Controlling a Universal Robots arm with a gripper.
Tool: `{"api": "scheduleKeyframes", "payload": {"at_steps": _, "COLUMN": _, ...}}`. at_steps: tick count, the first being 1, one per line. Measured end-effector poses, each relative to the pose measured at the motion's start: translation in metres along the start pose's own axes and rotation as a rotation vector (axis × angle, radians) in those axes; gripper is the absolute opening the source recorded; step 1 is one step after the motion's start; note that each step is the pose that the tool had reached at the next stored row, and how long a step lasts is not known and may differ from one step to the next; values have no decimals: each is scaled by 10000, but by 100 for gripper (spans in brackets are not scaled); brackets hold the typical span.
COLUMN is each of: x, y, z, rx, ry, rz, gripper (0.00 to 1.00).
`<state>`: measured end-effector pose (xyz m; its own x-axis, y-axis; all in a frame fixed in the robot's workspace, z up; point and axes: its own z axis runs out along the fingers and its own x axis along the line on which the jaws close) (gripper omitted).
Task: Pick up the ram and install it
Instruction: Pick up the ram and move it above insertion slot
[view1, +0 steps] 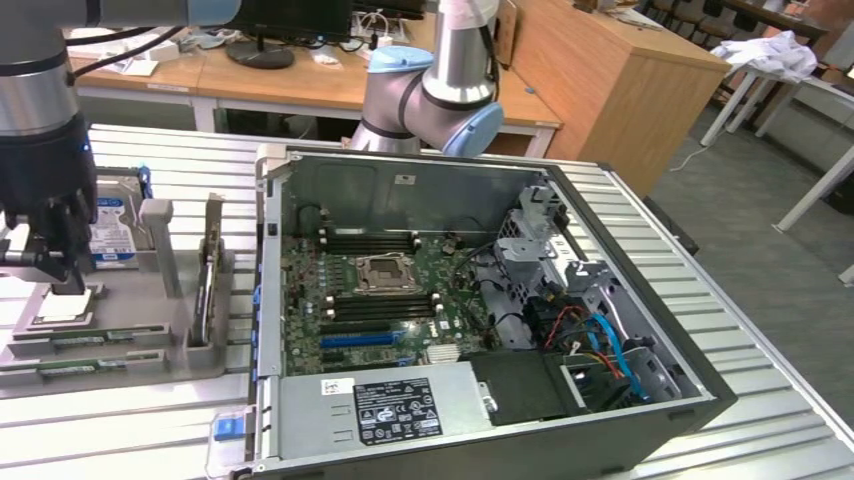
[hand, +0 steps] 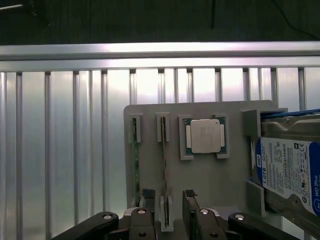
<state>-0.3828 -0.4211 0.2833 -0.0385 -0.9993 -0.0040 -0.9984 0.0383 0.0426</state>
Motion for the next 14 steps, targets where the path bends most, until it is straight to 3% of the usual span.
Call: {"api": "scheduleKeyframes", "payload": {"at_steps": 14, "x": 0, "y": -3, "z": 127, "rx": 0, "ry": 0, "rz": -18, "gripper": 36}}
